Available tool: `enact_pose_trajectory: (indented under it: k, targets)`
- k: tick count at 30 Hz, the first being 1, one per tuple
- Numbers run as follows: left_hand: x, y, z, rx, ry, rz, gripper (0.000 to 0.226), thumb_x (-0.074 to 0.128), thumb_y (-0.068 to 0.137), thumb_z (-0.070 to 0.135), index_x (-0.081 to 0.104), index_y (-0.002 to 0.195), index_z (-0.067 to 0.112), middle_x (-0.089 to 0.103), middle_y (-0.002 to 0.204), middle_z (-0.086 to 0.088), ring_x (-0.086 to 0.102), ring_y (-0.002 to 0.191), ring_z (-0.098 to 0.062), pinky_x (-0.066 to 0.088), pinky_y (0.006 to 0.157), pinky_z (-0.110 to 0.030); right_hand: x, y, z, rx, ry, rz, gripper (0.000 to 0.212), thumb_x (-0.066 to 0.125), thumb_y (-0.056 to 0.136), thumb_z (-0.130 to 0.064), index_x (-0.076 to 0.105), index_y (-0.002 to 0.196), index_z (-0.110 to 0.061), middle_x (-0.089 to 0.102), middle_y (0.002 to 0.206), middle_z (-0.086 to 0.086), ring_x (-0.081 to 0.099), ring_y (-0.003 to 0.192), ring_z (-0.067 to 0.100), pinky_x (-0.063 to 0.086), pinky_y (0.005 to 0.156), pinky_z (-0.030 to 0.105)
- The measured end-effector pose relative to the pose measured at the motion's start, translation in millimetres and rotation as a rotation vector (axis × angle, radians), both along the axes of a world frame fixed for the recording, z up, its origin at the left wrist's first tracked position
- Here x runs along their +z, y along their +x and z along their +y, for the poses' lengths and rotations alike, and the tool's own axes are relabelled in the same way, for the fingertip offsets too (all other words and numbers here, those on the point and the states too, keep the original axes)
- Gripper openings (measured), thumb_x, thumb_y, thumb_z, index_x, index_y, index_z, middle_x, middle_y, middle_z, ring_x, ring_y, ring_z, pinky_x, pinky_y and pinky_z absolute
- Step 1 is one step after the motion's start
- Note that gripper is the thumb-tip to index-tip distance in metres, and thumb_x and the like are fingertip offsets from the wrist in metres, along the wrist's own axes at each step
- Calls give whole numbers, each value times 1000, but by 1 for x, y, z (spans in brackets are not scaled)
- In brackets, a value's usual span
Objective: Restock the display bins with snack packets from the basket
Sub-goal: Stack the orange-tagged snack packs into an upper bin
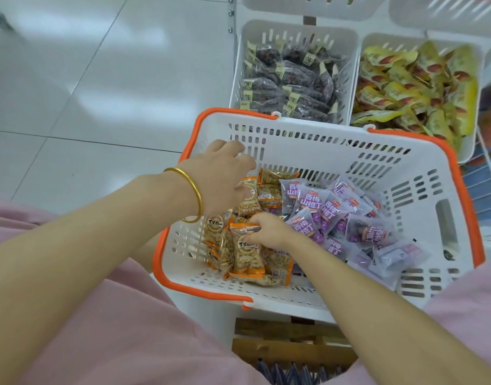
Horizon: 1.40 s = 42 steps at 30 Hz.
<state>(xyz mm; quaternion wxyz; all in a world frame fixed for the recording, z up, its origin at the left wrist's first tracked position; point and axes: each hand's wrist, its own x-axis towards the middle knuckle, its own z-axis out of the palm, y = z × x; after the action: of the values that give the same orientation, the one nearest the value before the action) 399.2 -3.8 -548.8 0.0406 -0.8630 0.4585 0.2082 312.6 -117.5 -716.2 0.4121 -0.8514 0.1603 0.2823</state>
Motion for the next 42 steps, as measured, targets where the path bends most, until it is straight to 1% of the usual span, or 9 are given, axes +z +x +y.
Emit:
enact_pose_trajectory:
  k: [5,9,18,20,24,29,33,38,42]
  targets:
    - [-1,3,-7,7,4,22,51,44,95,36,30,143,22,19,151,-6,16,139,-27,25,112,-41,8,-10,-11,-151,40,-68,41,67,87,-20,58,122,-2,56,127,14,52,118,28,41,101,40]
    - [1,7,-21,23,-30,71,50,45,95,36,33,141,23,23,148,-5,21,136,-28,23,112,-39,30,-26,-50,-336,86,-155,15,70,85,-13,58,76,-9,54,76,9,53,71,22,45,71,34]
    - [0,2,-62,212,-145,314,53,49,94,37,33,141,21,43,137,-7,54,113,-25,45,95,-34,109,-44,-106,-556,567,-300,16,62,86,2,62,85,-14,62,81,1,62,73,9,57,64,24]
    - [-1,0,-69,288,-227,464,34,51,93,37,48,122,19,54,120,-9,59,95,-28,51,90,-41,132,-40,-115,-563,655,-372,18,59,86,5,63,89,-12,65,79,1,64,71,10,59,66,27]
    - [5,1,-82,462,-528,647,26,58,90,31,47,79,10,57,88,-23,61,86,-41,52,84,-55,167,-42,-132,-539,576,-449,12,61,86,0,64,93,-9,68,85,4,67,74,13,58,64,28]
    - [16,9,-92,542,-704,803,29,49,96,29,49,99,0,44,74,-10,46,63,-21,55,63,-41,181,-58,-145,-610,414,-500,12,67,83,-5,65,92,1,58,91,15,63,74,17,59,61,30]
    - [12,6,-95,584,-682,936,36,46,95,38,46,105,2,46,90,-7,45,78,-27,49,81,-59,186,-52,-135,-653,362,-565,16,73,78,-8,60,86,-3,60,81,14,63,68,19,59,57,33]
    - [17,-3,-97,320,-584,778,68,67,65,69,48,112,24,61,103,-10,60,95,-27,51,86,-43,185,-40,-126,-705,308,-604,28,75,78,-11,52,91,-3,61,90,24,63,66,18,56,53,30]
    - [22,12,-104,266,-679,779,97,78,70,42,16,145,38,40,145,2,43,130,-18,40,105,-46,210,-22,-142,-591,397,-508,44,72,82,-22,47,119,-25,68,107,3,67,79,17,52,50,30]
